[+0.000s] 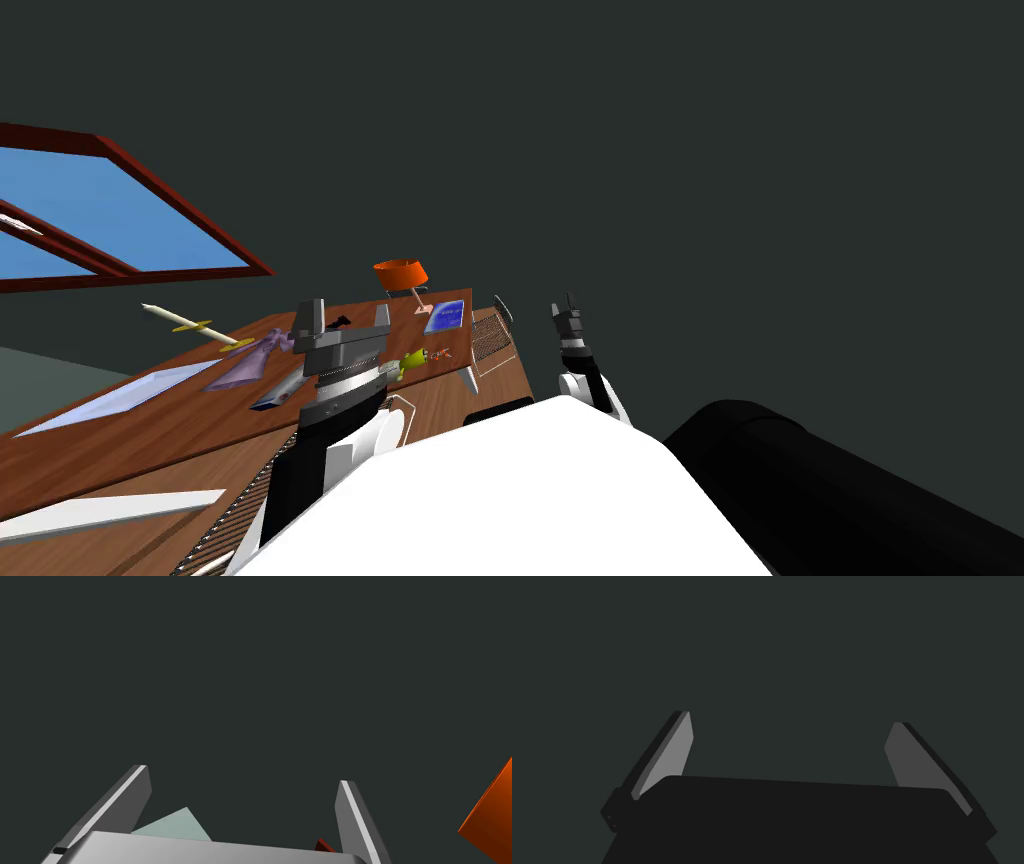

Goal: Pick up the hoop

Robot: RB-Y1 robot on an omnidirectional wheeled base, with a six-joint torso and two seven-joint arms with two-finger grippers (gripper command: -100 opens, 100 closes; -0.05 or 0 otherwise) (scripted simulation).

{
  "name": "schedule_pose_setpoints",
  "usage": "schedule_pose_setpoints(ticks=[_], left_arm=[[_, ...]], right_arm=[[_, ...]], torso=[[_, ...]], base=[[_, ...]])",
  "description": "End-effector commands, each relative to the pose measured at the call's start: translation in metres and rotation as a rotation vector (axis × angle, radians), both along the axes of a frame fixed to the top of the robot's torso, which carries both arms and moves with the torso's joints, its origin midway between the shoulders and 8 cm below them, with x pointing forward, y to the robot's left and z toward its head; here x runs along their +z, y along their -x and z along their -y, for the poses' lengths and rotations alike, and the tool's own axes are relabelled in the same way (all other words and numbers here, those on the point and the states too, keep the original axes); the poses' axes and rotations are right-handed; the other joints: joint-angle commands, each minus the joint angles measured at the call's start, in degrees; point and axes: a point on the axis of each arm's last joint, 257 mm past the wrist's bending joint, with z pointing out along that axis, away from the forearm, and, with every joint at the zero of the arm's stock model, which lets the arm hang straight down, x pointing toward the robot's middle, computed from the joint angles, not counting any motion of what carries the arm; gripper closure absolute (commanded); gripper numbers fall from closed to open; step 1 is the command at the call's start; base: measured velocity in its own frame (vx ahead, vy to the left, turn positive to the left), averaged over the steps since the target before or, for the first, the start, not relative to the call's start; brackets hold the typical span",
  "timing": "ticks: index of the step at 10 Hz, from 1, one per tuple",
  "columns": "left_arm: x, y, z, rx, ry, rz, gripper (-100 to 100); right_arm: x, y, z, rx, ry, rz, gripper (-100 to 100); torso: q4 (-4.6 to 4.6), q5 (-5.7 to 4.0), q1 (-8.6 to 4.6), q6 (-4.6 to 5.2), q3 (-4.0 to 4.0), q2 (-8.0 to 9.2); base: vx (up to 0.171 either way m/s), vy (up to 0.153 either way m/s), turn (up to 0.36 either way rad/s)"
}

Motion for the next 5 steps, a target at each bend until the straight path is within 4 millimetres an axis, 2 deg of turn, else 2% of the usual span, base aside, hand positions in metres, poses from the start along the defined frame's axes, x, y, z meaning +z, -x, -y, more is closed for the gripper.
schedule_pose_setpoints(ticks=[1, 3, 4, 5], left_arm=[[-0.012, -0.012, 0.002, -0.022, -0.026, -0.047, -100], [-0.028, -0.029, 0.002, -0.041, -0.043, -0.108, -100], [-0.028, -0.029, 0.002, -0.041, -0.043, -0.108, -100], [-0.039, -0.039, 0.000, -0.050, -0.048, -0.146, -100]], right_arm=[[0.000, 0.000, 0.000, 0.000, 0.000, 0.000, 0], [0.000, 0.000, 0.000, 0.000, 0.000, 0.000, 0], [0.000, 0.000, 0.000, 0.000, 0.000, 0.000, 0], [0.000, 0.000, 0.000, 0.000, 0.000, 0.000, 0]], torso=[[0.00, 0.00, 0.00, 0.00, 0.00, 0.00], [0.01, 0.05, 0.25, 0.02, 0.02, 0.05], [0.01, 0.07, 0.32, 0.02, 0.02, 0.04], [0.01, 0.06, 0.23, -0.01, 0.02, 0.04]], base=[[-0.009, 0.032, -0.127], [-0.017, 0.074, -0.180], [-0.015, 0.052, -0.042], [-0.015, 0.040, -0.111]])
